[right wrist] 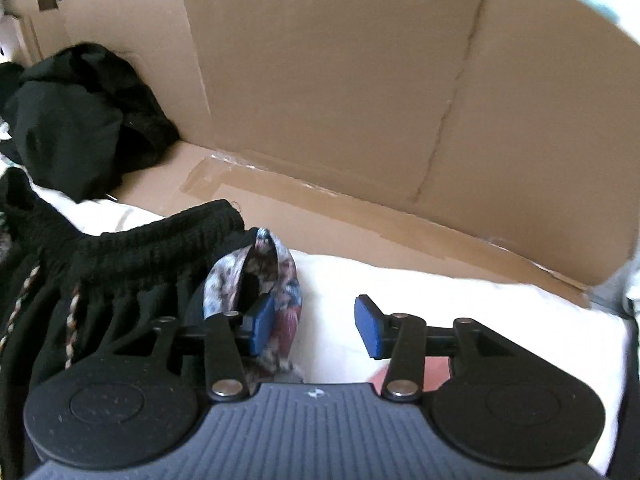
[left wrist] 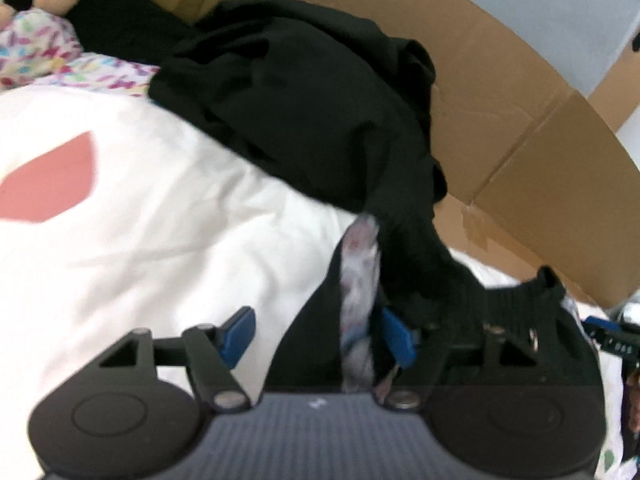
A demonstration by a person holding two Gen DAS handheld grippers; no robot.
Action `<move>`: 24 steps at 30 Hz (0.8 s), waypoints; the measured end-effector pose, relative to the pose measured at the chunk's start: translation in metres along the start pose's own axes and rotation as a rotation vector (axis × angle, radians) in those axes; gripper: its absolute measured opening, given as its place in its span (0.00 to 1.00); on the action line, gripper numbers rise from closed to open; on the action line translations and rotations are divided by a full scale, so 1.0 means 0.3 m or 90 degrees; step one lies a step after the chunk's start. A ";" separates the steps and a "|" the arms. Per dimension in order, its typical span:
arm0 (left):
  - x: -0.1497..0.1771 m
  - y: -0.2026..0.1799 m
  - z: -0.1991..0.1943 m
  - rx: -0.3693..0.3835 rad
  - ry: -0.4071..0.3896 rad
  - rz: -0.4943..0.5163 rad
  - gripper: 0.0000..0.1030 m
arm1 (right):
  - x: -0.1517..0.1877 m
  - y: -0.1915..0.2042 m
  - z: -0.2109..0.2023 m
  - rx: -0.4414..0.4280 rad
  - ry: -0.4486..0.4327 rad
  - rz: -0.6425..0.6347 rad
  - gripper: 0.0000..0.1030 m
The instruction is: Fold clothes
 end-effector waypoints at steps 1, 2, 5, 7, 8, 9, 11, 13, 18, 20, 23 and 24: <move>0.021 -0.002 -0.033 -0.002 -0.004 0.004 0.70 | 0.010 -0.001 -0.026 -0.005 -0.004 0.002 0.48; 0.037 -0.003 -0.061 -0.001 -0.008 0.005 0.70 | 0.019 -0.001 -0.050 -0.010 -0.008 0.003 0.48; 0.117 -0.008 -0.164 0.015 -0.012 0.006 0.70 | 0.060 0.003 -0.149 -0.033 -0.014 -0.001 0.48; 0.193 -0.025 -0.245 0.028 -0.006 0.010 0.70 | 0.099 0.003 -0.235 -0.058 -0.013 -0.006 0.48; 0.221 -0.030 -0.279 0.031 -0.004 0.015 0.70 | 0.119 0.000 -0.272 -0.071 -0.012 -0.010 0.48; 0.253 -0.041 -0.314 0.033 -0.003 0.021 0.70 | 0.137 -0.003 -0.307 -0.082 -0.012 -0.015 0.48; 0.300 -0.045 -0.359 0.033 -0.004 0.027 0.70 | 0.169 -0.010 -0.367 -0.105 -0.009 -0.018 0.48; 0.383 -0.055 -0.420 0.045 0.002 0.013 0.70 | 0.192 -0.021 -0.410 -0.128 -0.002 -0.007 0.48; 0.552 -0.079 -0.544 0.055 0.017 -0.021 0.71 | 0.287 -0.057 -0.573 -0.141 -0.015 0.004 0.48; 0.612 -0.101 -0.579 0.051 0.021 -0.024 0.73 | 0.320 -0.072 -0.615 -0.135 -0.021 0.014 0.48; 0.691 -0.129 -0.616 0.053 0.037 -0.019 0.73 | 0.380 -0.089 -0.681 -0.139 -0.022 0.036 0.48; 0.719 -0.144 -0.625 0.052 0.044 -0.008 0.73 | 0.402 -0.091 -0.709 -0.139 -0.024 0.037 0.48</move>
Point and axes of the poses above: each gripper's, at about its wrist camera, not at the fingertips, and z roughly the way its jaws point, y to its left, x to its underside, the point moved 2 cm from there along z, roughly the way its jaws point, and after that the axes turned 13 degrees about z, right-handed, at the moved point
